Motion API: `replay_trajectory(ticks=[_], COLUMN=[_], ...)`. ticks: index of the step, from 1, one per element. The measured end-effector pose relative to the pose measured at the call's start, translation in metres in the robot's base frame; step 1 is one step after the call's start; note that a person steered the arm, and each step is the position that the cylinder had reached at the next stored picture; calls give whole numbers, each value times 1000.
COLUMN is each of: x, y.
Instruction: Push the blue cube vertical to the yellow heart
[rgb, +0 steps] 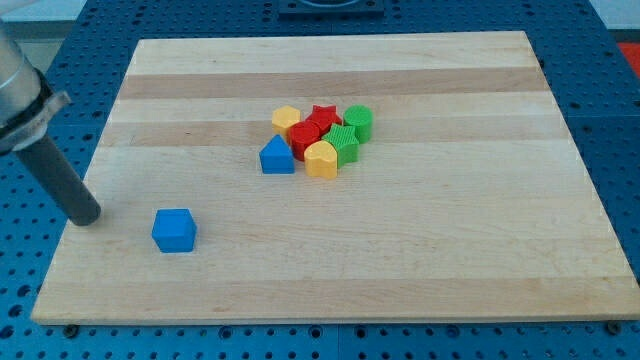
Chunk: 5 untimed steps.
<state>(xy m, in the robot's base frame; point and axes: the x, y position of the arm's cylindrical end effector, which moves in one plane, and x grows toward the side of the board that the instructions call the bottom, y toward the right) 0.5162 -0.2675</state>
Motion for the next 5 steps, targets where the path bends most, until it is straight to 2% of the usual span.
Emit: replay_trajectory(ticks=[2,4,5], x=[1,6,24], y=[116,52,94])
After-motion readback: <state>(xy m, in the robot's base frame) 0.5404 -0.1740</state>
